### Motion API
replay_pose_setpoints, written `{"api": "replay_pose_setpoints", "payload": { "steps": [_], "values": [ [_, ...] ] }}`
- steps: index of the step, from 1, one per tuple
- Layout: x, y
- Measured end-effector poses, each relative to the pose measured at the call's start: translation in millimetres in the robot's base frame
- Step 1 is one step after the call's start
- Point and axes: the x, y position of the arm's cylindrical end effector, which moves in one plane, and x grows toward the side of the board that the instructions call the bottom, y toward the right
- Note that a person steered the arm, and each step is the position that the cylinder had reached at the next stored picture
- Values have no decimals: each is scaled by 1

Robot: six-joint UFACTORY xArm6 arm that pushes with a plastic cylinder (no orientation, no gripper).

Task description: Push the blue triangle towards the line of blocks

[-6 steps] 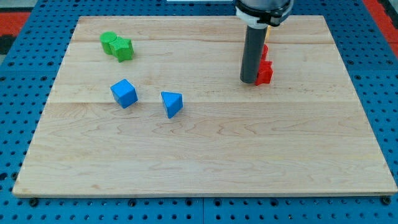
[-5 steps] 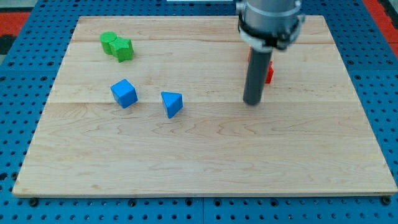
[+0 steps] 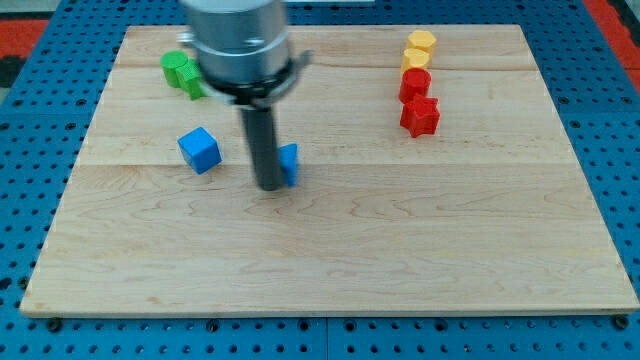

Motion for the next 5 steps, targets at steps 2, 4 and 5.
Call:
{"api": "replay_pose_setpoints", "payload": {
  "steps": [2,4,5],
  "values": [
    [-1,81],
    [-8,-54],
    [-24,-39]
  ]
}}
